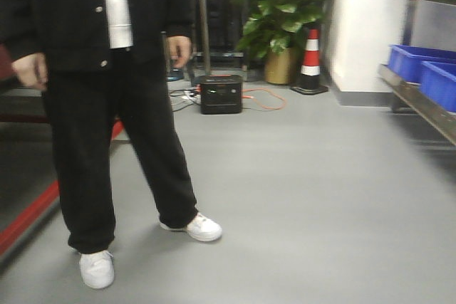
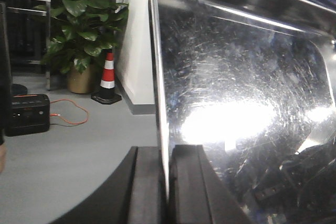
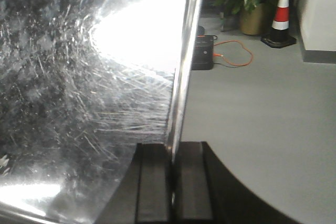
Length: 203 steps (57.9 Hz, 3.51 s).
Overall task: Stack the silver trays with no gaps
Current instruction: 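Keep holding the tray while the base drives to the other rack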
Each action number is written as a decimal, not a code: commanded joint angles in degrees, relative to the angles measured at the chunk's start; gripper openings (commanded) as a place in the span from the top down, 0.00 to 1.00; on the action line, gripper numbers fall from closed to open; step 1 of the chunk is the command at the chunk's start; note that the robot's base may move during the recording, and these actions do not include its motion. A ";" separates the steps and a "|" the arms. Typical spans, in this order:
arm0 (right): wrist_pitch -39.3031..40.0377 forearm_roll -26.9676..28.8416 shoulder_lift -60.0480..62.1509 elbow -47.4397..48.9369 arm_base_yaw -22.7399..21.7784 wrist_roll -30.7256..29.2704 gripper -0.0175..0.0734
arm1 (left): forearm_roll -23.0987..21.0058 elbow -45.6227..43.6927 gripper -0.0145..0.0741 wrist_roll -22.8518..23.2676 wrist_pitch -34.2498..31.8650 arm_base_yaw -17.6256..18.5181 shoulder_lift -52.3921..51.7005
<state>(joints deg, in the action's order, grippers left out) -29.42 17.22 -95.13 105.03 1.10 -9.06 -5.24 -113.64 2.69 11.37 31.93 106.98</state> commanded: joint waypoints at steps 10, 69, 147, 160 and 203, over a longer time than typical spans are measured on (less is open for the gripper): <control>1.51 -0.48 1.02 0.71 0.13 -0.97 0.89 | -0.43 -0.67 0.86 -0.08 -3.44 0.40 -1.07; 1.51 -0.48 1.02 0.71 0.13 -0.97 0.89 | -0.43 -0.67 0.86 -0.08 -3.44 0.40 -1.07; 1.63 -0.48 1.02 0.71 0.13 -0.97 0.89 | -0.43 -0.67 0.86 -0.08 -3.79 0.25 -1.06; 1.63 -0.48 1.02 0.71 0.13 -0.97 0.89 | -0.43 -0.67 0.86 -0.08 -3.79 0.25 -1.06; 1.63 -0.48 0.92 0.71 0.13 -0.97 0.89 | -0.43 -0.67 0.86 -0.08 -3.78 -0.21 -1.06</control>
<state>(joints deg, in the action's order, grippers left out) -29.12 17.43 -94.77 105.15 1.33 -9.06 -5.24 -113.64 2.69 10.56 31.47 106.98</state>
